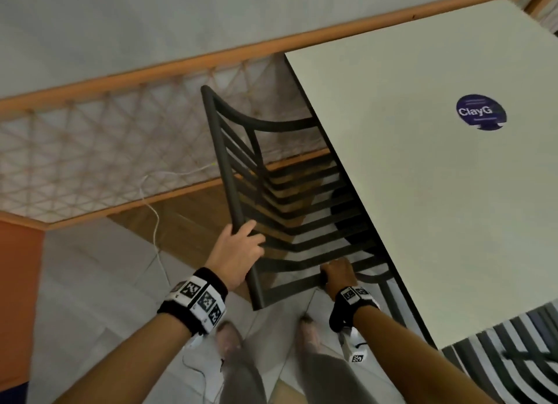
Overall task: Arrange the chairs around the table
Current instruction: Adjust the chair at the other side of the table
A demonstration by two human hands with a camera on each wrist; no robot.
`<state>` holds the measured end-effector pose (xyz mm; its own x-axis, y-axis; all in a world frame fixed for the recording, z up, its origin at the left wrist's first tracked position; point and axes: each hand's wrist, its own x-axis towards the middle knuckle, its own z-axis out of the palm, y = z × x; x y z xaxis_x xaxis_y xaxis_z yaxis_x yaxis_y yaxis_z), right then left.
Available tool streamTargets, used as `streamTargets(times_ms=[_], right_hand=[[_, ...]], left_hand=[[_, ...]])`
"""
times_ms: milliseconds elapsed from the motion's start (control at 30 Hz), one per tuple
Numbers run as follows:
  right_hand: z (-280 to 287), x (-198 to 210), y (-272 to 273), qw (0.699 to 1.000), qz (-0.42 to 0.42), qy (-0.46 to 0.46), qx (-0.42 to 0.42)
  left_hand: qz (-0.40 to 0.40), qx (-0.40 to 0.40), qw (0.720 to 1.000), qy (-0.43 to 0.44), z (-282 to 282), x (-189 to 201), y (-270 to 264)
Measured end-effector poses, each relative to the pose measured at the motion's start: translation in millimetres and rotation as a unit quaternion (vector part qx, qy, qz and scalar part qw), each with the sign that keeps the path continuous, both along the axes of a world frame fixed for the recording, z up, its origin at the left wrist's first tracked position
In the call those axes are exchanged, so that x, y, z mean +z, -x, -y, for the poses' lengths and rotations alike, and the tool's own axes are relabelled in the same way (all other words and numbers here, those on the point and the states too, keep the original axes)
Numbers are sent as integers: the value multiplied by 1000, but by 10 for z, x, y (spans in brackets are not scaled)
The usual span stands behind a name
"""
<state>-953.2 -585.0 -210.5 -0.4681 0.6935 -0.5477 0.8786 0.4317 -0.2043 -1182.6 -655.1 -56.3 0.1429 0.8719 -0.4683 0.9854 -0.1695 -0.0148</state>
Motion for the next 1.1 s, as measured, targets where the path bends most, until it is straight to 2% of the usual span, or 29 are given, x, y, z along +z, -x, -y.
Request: streamTargets(times_ms=[200,367,500,800,933,1100], right_hand=[[-180,-127,61,998,51,32,28],[-286,-126,268,999,27,28,19],[-308,-139,342,1000,9,19,14],[-125,-177,61,999,29,15,31],[-64,-146,15,1000,-11,-6,14],[39,-32,-85,998,-5,-13,54]], left_hand=[[-17,18,1000,18,-220,97,26],[-43,7,999,-5,-379,148,221],[-23,17,1000,-7,-440,116,315],[7,-5,1000,7,-147,20,108],[-10,44,999,-13,-90,-28,48],[35,88,995,-37,248,-50,-127]])
